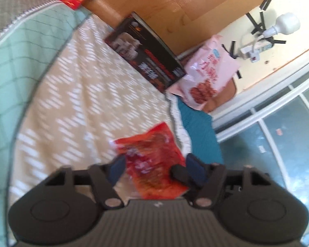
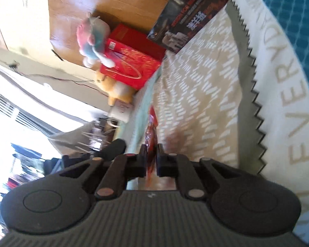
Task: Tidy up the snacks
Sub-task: 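Carry the red packet into the black box and open the right tool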
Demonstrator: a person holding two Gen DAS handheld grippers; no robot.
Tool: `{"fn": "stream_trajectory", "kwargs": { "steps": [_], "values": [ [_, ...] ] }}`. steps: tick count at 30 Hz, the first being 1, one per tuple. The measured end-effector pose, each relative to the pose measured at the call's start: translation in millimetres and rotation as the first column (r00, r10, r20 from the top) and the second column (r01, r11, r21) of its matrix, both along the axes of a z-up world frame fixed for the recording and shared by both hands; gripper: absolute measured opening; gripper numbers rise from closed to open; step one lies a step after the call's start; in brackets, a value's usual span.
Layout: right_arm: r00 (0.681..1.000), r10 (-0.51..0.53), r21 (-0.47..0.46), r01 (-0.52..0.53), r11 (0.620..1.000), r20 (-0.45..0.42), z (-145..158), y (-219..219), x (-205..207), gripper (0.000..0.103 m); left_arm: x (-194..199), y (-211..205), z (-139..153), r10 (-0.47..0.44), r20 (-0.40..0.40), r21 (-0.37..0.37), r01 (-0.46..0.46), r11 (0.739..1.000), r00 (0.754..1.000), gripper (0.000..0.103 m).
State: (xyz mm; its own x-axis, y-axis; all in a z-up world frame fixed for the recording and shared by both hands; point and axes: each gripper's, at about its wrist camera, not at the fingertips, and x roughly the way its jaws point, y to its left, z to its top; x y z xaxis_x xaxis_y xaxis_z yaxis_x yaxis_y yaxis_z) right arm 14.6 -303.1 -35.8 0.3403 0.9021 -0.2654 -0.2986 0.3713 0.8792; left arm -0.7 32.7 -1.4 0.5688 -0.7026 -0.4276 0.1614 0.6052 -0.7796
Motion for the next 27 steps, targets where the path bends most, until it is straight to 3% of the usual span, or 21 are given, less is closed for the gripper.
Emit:
{"fn": "stream_trajectory", "kwargs": {
  "steps": [2, 5, 8, 10, 11, 13, 15, 16, 18, 22, 24, 27],
  "values": [
    [1.000, -0.002, 0.013, 0.002, 1.000, 0.011, 4, -2, 2, 0.011, 2, -4, 4, 0.004, 0.012, 0.022, -0.005, 1.000, 1.000, 0.041],
    [1.000, -0.015, 0.064, 0.014, 0.998, 0.004, 12, -10, 12, 0.011, 12, -4, 13, -0.008, 0.026, -0.013, 0.008, 1.000, 1.000, 0.040],
    [0.998, -0.058, 0.148, 0.055, 0.987, 0.017, 26, -25, 24, 0.011, 21, 1, 19, 0.019, 0.028, -0.040, -0.018, 0.999, 0.999, 0.055],
    [0.997, -0.074, 0.194, 0.067, 0.979, 0.030, 35, -32, 31, 0.011, 27, 4, 20, 0.018, 0.022, -0.084, -0.016, 0.996, 1.000, 0.078],
    [0.997, -0.074, 0.193, 0.065, 0.979, 0.039, 39, -32, 34, 0.011, 31, 5, 20, 0.011, 0.023, -0.118, -0.009, 0.993, 1.000, 0.081],
    [0.997, -0.057, 0.175, 0.046, 0.983, 0.056, 45, -28, 41, 0.011, 41, 2, 25, -0.018, 0.044, -0.182, 0.026, 0.983, 0.999, 0.080],
    [0.998, -0.030, 0.167, 0.019, 0.986, 0.059, 48, -21, 49, 0.011, 54, -4, 34, -0.035, 0.076, -0.196, 0.049, 0.979, 0.997, 0.065],
    [0.997, -0.030, 0.155, 0.019, 0.988, 0.069, 50, -17, 53, 0.011, 62, -8, 39, -0.039, 0.085, -0.174, 0.054, 0.983, 0.996, 0.051],
    [0.991, -0.048, 0.103, 0.036, 0.994, 0.122, 61, -13, 65, 0.011, 81, -16, 49, -0.035, 0.107, -0.104, 0.047, 0.993, 0.994, 0.040],
    [0.962, -0.083, -0.029, 0.093, 0.995, 0.262, 89, -2, 99, 0.011, 136, -25, 70, -0.037, 0.137, -0.024, 0.040, 0.999, 0.990, 0.039],
    [0.930, -0.107, -0.107, 0.153, 0.982, 0.353, 103, 7, 120, 0.013, 170, -35, 83, -0.041, 0.163, 0.045, 0.034, 0.998, 0.986, 0.039],
    [0.900, -0.138, -0.182, 0.231, 0.956, 0.414, 109, 17, 155, 0.015, 216, -52, 89, -0.035, 0.174, 0.128, 0.012, 0.992, 0.984, 0.042]
  ]
}}
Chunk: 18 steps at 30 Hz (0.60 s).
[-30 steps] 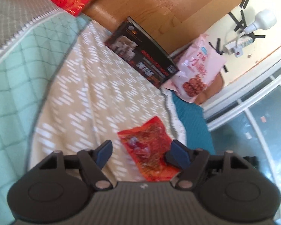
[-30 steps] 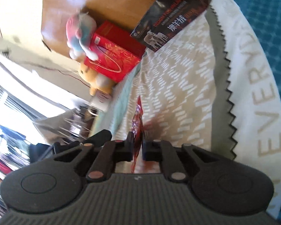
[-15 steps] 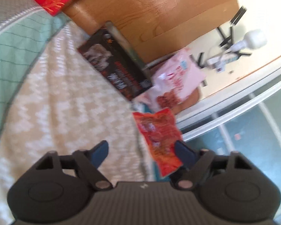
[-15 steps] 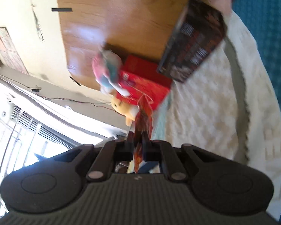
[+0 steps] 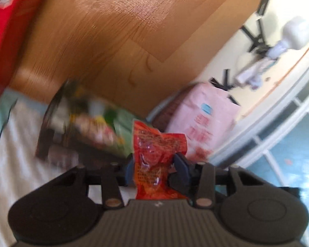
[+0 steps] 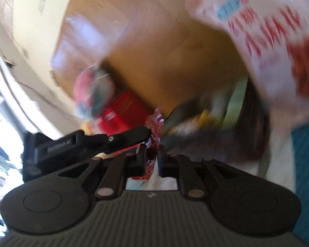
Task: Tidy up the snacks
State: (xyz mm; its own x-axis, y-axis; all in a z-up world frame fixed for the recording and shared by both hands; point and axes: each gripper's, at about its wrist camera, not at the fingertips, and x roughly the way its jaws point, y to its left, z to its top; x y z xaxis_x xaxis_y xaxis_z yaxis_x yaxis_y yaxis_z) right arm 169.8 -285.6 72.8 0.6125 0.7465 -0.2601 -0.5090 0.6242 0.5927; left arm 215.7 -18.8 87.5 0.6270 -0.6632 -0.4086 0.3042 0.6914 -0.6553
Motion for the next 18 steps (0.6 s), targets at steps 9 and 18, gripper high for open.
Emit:
{"fn": "stream_trajectory", "kwargs": {
  "steps": [9, 18],
  "values": [
    [0.953, -0.171, -0.325, 0.249, 0.912, 0.252, -18, 29, 25, 0.046, 48, -28, -18, 0.093, 0.048, 0.194, -0.101, 0.976, 0.994, 0.052],
    [0.929, -0.190, -0.304, 0.289, 0.908, 0.316, -35, 6, -72, 0.055, -48, -20, -7, 0.166, 0.151, 0.302, -0.206, 0.931, 0.974, 0.068]
  ]
}}
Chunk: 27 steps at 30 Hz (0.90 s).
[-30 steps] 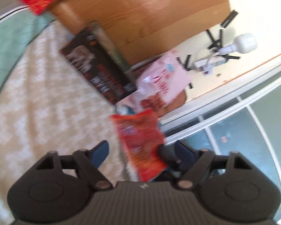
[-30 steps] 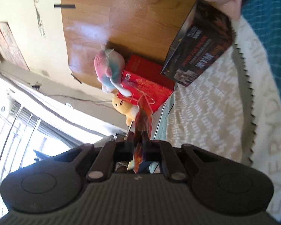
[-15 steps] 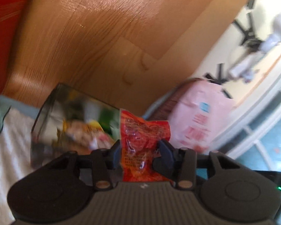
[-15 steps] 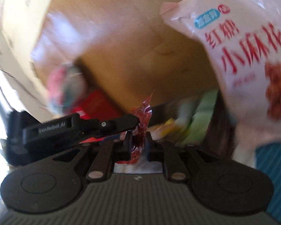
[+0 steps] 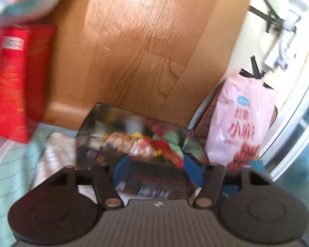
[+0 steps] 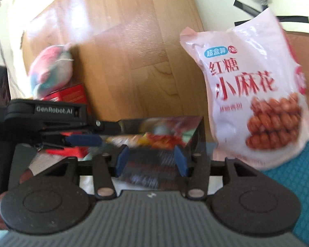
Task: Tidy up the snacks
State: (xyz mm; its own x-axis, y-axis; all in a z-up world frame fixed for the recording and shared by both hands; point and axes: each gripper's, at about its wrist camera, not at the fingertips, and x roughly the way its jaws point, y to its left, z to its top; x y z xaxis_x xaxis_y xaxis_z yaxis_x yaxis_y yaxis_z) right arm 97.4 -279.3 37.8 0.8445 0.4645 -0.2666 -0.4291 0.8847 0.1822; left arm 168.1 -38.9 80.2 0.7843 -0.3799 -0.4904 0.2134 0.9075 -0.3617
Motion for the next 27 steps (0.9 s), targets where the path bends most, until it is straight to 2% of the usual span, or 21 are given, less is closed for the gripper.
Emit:
{"fn": "stream_trajectory", "kwargs": {
  "steps": [1, 6, 10, 12, 17, 21, 23, 27],
  "values": [
    [1.000, -0.001, -0.005, 0.001, 1.000, -0.005, -5, -1, -14, 0.057, -14, -1, 0, 0.007, 0.009, 0.025, -0.008, 1.000, 1.000, 0.071],
    [0.998, -0.017, -0.013, 0.016, 1.000, -0.065, -25, 9, -64, 0.060, -83, -5, -9, 0.047, 0.024, 0.142, -0.050, 0.989, 0.999, 0.073],
    [0.996, -0.023, -0.046, 0.019, 0.999, -0.086, -38, 18, -97, 0.061, -132, -18, -19, 0.079, 0.071, 0.265, -0.095, 0.960, 0.994, 0.086],
    [0.996, -0.024, -0.045, 0.020, 0.999, -0.090, -44, 16, -112, 0.063, -151, -23, -24, 0.080, 0.087, 0.297, -0.102, 0.949, 0.993, 0.087],
    [0.994, -0.075, -0.015, 0.075, 0.997, -0.074, -47, 3, -136, 0.073, -183, -29, -34, 0.074, 0.090, 0.340, -0.100, 0.935, 0.993, 0.092],
    [0.989, -0.106, 0.015, 0.108, 0.994, -0.106, -50, -8, -135, 0.075, -195, -29, -37, 0.091, 0.087, 0.339, -0.115, 0.934, 0.992, 0.094],
    [0.988, -0.111, 0.009, 0.112, 0.994, -0.103, -51, -8, -137, 0.075, -198, -27, -38, 0.111, 0.086, 0.334, -0.134, 0.933, 0.990, 0.098],
    [0.992, -0.097, -0.021, 0.096, 0.995, -0.085, -51, -4, -141, 0.079, -198, -21, -42, 0.145, 0.066, 0.337, -0.159, 0.928, 0.987, 0.099]
  ]
}}
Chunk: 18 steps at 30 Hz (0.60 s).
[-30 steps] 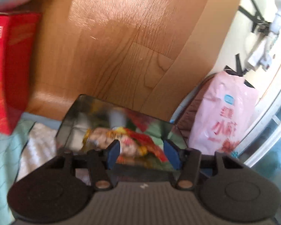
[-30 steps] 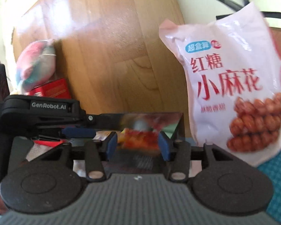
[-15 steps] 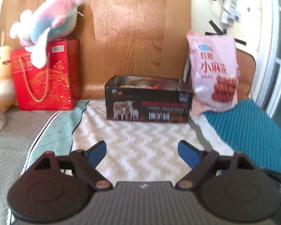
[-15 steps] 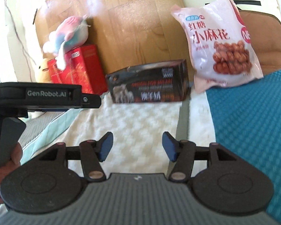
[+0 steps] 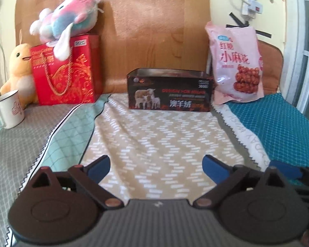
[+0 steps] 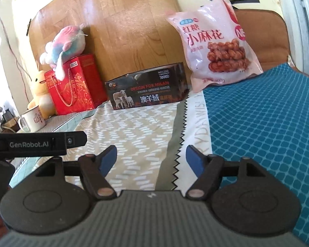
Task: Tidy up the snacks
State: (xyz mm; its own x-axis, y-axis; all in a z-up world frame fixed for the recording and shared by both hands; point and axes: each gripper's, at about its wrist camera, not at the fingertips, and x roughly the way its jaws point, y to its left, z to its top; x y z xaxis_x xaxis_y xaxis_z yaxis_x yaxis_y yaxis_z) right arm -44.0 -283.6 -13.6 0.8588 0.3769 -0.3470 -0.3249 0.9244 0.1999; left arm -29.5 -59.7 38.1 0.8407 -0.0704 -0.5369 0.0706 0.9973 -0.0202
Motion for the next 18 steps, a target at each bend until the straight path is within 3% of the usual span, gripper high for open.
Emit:
{"fn": "stream_trajectory", "kwargs": {
  "steps": [9, 18],
  "values": [
    [0.998, 0.015, 0.051, -0.012, 0.999, -0.054, -2, -6, 8, 0.083, 15, 17, -11, 0.083, -0.029, -0.019, -0.084, 0.996, 0.996, 0.103],
    [0.997, -0.010, 0.120, 0.019, 0.993, -0.076, -3, -15, 12, 0.089, 21, 15, -19, 0.098, -0.047, -0.007, -0.098, 0.995, 0.994, 0.103]
  ]
}}
